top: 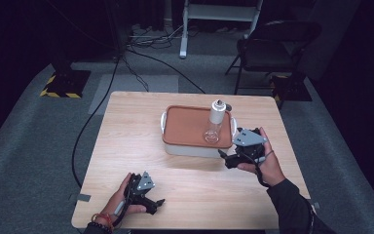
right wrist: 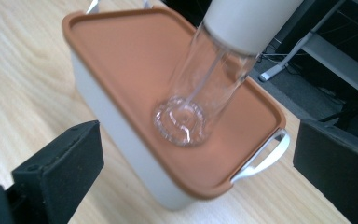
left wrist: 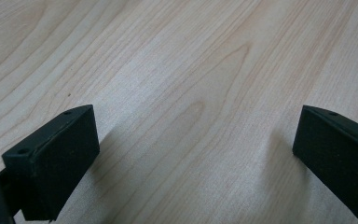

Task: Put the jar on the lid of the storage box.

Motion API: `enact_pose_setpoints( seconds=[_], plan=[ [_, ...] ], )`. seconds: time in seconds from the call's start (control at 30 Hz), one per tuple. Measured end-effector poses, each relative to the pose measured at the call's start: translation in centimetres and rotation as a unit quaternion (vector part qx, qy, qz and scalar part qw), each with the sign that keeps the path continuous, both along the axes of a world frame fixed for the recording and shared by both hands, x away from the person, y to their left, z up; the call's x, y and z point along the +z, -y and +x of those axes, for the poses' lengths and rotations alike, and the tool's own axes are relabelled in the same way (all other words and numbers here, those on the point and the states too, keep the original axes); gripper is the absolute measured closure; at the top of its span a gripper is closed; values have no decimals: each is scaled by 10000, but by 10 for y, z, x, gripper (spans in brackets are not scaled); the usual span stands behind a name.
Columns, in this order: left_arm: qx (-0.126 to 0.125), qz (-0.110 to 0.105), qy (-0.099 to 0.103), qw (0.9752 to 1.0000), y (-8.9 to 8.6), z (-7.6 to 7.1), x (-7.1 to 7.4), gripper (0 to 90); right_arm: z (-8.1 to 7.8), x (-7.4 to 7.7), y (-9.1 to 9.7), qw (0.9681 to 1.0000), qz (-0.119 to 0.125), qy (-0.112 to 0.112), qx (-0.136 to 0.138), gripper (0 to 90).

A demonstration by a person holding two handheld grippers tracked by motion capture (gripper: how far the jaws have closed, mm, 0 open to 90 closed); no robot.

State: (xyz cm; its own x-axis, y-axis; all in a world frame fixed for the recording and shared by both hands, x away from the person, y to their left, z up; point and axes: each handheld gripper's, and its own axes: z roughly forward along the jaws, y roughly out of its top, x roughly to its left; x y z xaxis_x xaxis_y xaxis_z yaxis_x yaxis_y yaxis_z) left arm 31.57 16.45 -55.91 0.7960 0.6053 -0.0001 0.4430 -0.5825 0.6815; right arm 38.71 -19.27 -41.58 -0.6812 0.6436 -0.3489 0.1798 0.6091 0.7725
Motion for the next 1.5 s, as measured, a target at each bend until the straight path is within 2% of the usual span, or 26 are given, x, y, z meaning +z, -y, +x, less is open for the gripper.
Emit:
enact_pose_setpoints(
  seconds=[0.3,0.5,0.67,0.93,1.17,1.37,1.5],
  plan=[
    [0,4,0,10000,0,0,0,2,-18,-17,14,9999,-112,33,87,15],
    [0,2,0,10000,0,0,0,2,-29,-33,27,9998,-153,-62,59,15],
    [-1,4,0,10000,0,0,0,2,-35,-50,41,9996,-171,-224,-38,15],
    [0,2,-2,10000,0,0,0,2,-38,-68,57,9988,-221,-398,-171,15],
    [-11,-7,-5,10000,0,0,0,2,-41,-89,71,9971,-409,-569,-305,15],
    [3,-12,-1,10000,0,0,0,2,-46,-105,90,9954,-435,-732,-439,16],
    [3,-12,-2,10000,0,0,0,2,-51,-114,104,9940,-364,-872,-552,16]
  ],
)
